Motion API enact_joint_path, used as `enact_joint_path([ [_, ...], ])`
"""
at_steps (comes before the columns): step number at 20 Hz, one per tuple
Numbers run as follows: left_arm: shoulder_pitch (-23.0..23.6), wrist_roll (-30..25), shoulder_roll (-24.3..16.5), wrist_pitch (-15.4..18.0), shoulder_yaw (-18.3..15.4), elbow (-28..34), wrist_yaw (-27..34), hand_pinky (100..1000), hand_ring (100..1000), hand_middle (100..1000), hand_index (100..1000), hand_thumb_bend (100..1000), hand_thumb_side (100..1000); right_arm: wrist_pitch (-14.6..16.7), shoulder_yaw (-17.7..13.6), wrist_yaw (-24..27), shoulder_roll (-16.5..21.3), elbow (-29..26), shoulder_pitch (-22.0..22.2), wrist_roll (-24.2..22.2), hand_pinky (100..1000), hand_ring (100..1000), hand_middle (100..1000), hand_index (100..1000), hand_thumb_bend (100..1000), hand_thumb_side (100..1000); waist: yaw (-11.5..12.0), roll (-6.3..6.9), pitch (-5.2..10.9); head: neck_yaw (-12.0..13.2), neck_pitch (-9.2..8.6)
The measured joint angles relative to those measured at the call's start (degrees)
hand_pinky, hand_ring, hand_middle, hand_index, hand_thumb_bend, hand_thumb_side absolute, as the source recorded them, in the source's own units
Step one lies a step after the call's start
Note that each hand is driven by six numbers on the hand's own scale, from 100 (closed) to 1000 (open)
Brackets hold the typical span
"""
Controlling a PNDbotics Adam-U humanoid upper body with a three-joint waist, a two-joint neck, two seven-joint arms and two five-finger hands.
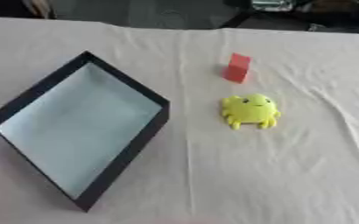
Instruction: Pick up objects on the table and place them in the box.
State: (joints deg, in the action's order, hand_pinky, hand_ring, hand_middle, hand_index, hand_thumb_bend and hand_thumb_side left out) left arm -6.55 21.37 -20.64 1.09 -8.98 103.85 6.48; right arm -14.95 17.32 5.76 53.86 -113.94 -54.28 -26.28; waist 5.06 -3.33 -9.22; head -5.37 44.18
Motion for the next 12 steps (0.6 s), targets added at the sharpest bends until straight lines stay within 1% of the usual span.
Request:
enact_joint_path([
  [3,0.02,-0.02,0.00,-0.02,0.00,-0.01,0.00,803,587,797,779,409,664,-1.33,3.15,-0.03,-4.18,-0.01,-4.29,-1.71,818,627,437,623,414,170,0.17,-0.04,0.00,-0.02,0.00],
  [6,0.03,-0.08,0.00,-0.08,0.01,-0.02,0.00,803,587,797,779,409,663,-2.70,5.72,-0.54,-7.84,-0.02,-7.18,-3.11,816,626,439,624,414,169,0.40,-0.18,0.00,-0.06,0.00],
  [12,0.03,-0.10,0.02,-0.10,0.02,-0.30,0.00,803,587,797,779,409,663,-5.30,8.70,-2.06,-13.48,-0.13,-10.12,-4.48,810,623,440,627,410,162,0.55,-0.56,0.00,-0.09,0.00],
])
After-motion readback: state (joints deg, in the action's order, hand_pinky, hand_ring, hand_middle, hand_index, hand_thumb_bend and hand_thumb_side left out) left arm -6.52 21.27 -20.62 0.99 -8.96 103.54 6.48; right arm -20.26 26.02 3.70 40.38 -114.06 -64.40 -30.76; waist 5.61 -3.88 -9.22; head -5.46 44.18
